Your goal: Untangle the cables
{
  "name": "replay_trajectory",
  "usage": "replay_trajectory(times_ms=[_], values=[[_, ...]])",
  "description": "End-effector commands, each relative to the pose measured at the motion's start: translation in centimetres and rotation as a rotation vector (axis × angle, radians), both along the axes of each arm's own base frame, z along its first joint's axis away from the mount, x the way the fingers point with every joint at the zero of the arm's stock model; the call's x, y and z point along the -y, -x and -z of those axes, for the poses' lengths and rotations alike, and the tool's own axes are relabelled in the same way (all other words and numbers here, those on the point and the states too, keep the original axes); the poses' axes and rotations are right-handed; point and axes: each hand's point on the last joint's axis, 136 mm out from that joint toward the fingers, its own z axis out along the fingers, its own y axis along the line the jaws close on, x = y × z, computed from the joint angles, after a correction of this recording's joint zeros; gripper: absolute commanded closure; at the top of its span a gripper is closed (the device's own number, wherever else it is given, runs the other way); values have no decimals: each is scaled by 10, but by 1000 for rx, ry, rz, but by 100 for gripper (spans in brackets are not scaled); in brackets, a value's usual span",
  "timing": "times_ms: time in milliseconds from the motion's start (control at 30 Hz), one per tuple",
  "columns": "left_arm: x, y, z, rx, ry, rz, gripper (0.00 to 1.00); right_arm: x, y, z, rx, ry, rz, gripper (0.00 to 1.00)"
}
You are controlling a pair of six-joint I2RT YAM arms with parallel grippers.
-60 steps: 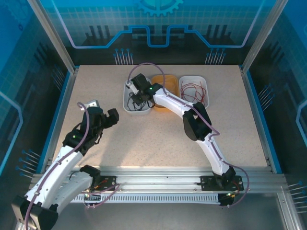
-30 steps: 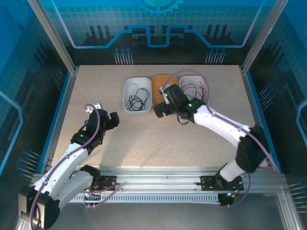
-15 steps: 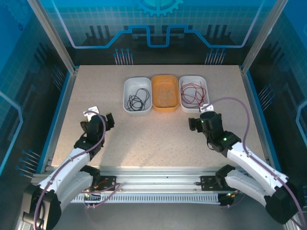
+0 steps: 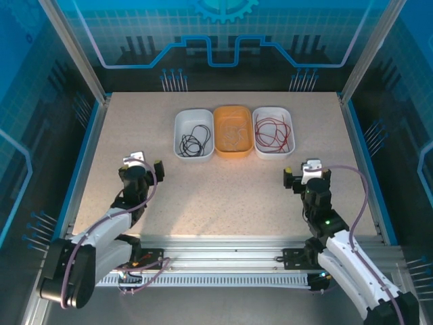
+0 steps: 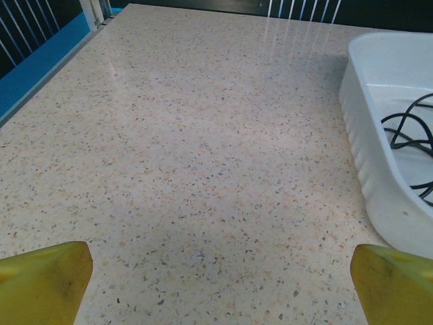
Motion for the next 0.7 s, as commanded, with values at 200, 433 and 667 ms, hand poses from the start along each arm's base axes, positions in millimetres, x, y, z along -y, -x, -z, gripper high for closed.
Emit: replay_trajectory(times_ms=[200, 433, 667], values=[[10, -25, -18, 149, 43, 116, 1, 2, -29, 4, 72, -51, -27, 0], [16, -50, -17, 140, 36, 168, 1, 1, -46, 18, 79, -53, -52, 0], [3, -59, -8, 182, 58, 175, 1, -5, -66, 18, 116, -52, -99, 0]])
